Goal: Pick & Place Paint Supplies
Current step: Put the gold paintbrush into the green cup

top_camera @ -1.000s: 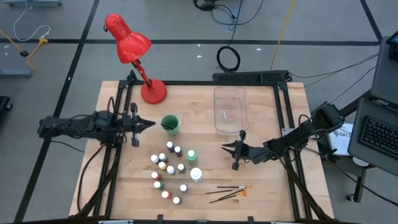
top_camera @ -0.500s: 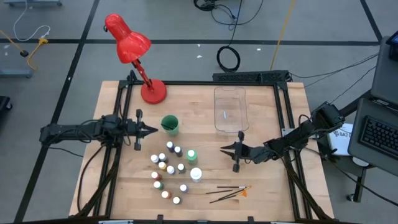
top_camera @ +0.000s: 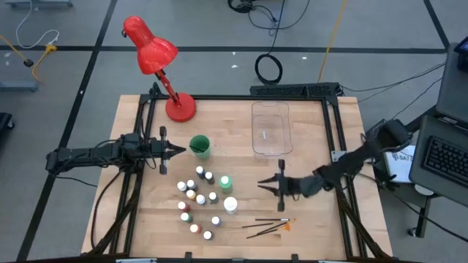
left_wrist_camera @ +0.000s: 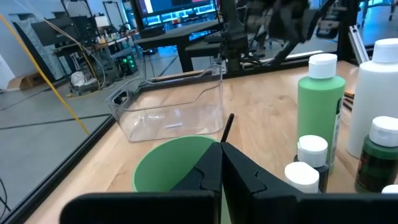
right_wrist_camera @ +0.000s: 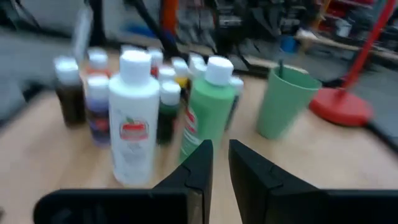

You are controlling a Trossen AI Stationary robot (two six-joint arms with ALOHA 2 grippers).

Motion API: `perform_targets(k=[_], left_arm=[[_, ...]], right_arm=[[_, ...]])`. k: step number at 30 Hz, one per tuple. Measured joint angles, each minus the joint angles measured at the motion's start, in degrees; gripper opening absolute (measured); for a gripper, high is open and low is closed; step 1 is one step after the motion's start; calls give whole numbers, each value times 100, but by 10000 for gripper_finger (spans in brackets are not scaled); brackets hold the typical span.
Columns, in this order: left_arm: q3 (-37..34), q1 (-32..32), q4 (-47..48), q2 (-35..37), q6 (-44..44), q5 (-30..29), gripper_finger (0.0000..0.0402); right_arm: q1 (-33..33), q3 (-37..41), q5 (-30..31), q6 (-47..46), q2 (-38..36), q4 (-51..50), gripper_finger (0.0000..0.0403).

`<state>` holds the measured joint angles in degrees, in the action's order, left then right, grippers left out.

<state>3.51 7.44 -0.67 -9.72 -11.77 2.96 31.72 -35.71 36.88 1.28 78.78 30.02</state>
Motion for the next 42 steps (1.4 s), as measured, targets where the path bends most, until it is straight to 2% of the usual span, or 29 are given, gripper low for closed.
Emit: perform_targets(k=[3,5,8,11,13,17,21,25,34,42], left_arm=[[0,0,0,0,-34,0,2],[0,0,-9,-2,-151,-6,6],[0,0,-39,-1,-187,0,14],[0,0,-37,0,-144,0,15],[0,0,-36,-2,-142,0,12],[0,0,-37,0,-127,0,2],[0,0,-44,0,-131,0,11],[0,0,-42,-2,-151,0,18],[0,0,-39,-2,-162,0,4],[0,0,-39,-2,-206,-2,19]], right_arm=[[649,-1414,997,-679,-49,-2902,39],[1013,-2447,1300,-1291,280,-4480,27],[1354,-3716,1209,-2253,912,-6370,5],[1425,-4532,459,-3593,1355,-7645,6],[1415,-4790,-238,-4196,1616,-7901,7],[1416,-4794,-1757,-5210,2117,-8050,1],[1417,-4705,-2757,-6567,2491,-8100,12],[1413,-4569,-3197,-6642,2798,-7951,41],[1314,-4275,-3408,-6473,3013,-7822,126],[1327,-4025,-3574,-6752,3021,-7777,138]])
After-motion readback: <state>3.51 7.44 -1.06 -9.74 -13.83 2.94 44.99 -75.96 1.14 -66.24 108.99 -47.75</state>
